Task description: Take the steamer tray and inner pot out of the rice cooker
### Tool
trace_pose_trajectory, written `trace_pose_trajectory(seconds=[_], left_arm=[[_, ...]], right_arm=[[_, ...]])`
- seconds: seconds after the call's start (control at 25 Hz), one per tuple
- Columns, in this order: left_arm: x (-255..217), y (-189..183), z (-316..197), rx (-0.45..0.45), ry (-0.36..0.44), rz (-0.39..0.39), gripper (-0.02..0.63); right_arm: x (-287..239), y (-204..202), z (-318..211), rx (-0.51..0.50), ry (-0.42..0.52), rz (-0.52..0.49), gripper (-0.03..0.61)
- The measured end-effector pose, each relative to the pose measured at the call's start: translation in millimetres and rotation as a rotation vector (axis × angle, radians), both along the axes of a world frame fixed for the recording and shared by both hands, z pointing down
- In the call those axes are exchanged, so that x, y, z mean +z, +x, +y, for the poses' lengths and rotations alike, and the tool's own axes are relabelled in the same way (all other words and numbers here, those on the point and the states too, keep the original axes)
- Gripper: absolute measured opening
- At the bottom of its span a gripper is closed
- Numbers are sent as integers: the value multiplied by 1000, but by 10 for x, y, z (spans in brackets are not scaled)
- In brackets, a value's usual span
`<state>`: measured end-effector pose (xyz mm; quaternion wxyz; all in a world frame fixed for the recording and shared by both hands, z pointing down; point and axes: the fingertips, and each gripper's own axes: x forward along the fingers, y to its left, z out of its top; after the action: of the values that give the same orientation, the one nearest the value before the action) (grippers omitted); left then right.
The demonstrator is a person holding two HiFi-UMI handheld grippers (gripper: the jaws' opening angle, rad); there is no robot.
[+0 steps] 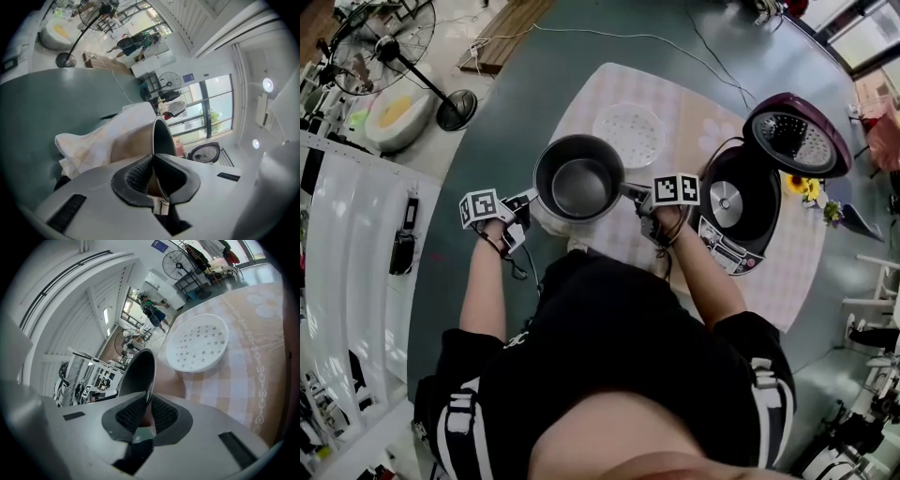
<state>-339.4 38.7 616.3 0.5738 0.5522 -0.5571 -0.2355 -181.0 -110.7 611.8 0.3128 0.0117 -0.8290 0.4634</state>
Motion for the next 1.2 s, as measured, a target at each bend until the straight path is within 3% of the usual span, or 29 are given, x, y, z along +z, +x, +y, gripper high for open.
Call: trace_pose_trajectory(seconds=[0.12,0.24,0.36,0.48,0.6,0.68,0.76,0.92,1.04,1.2], left_arm=[[-12,-6,1,30,-5,-107,14],[-20,-97,17,69,-38,-338,105],[-223,-307,42,8,-29,-551,118],[-611,-509,61,-77,2,-776,118],[-1080,-563,10,-94,16,-1050,118],[-1376,-523,-60,-101,27,-1187,118],[-1647,-447,-142,-132,56,-1256,118],[-2165,-243,-302,-232,163,-1307,107],[-2487,-112,-386,-312,223,-1345,23],[-2648,108,-546,-323,271,-1368,3]], right_arm=[[21,2,-2,-4,20,20,40],[32,28,-30,-44,98,56,107],[-138,20,-121,-39,215,9,107],[-521,-8,-387,66,430,-96,107],[-1007,-27,-637,164,696,-171,107],[-1307,-24,-723,202,853,-186,107],[-1600,-1,-761,236,995,-214,107],[-2181,111,-759,339,1202,-321,98],[-2533,229,-754,446,1284,-374,-3],[-2774,410,-738,538,1318,-430,-3]])
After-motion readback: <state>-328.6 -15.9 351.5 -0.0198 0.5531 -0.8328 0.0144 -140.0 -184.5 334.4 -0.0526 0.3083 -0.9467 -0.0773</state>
